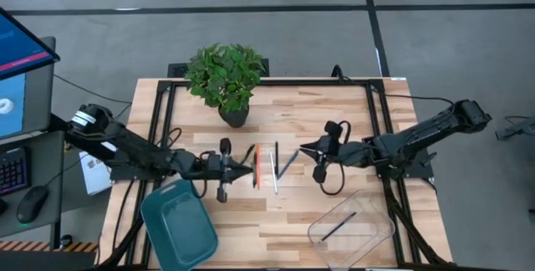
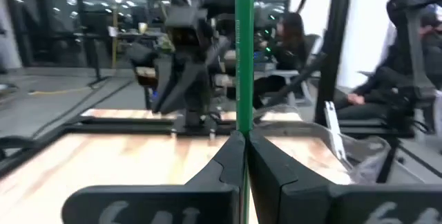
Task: Sort pens & pencils
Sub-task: Put the green pencil into the transparent bin
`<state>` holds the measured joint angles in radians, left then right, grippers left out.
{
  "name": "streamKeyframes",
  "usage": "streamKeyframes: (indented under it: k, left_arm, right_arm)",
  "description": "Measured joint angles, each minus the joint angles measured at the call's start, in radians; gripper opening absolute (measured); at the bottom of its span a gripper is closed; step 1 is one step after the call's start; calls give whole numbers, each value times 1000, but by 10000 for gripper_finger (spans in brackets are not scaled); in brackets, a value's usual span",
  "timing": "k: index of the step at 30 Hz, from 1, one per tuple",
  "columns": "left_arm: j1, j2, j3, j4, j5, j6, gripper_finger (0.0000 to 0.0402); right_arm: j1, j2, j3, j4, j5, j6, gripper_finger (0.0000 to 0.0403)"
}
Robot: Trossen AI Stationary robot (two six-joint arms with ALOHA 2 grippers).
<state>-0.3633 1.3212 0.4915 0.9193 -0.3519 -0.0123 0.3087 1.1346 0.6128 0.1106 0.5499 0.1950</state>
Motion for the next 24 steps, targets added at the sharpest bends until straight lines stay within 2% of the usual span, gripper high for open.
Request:
streamKeyframes:
  k: [5, 13, 16, 20, 24]
  left_arm:
    - [-3, 0, 0, -8, 42, 1, 0]
    - [-4, 0, 0, -21, 33, 7, 0]
    - [-4, 0, 0, -38, 25, 3, 0]
    - [-4, 0, 0, -61, 22, -19, 0]
    - [-4, 19, 1, -79, -36, -49, 0]
  right_arm:
    - [30, 80, 0, 231, -2, -98, 68]
    - [52, 358, 0, 684, -4, -258, 68]
    - [66, 423, 0, 848, -3, -299, 68]
    - [82, 436, 0, 894, -4, -308, 68]
    - [99, 407, 0, 885, 2, -295, 68]
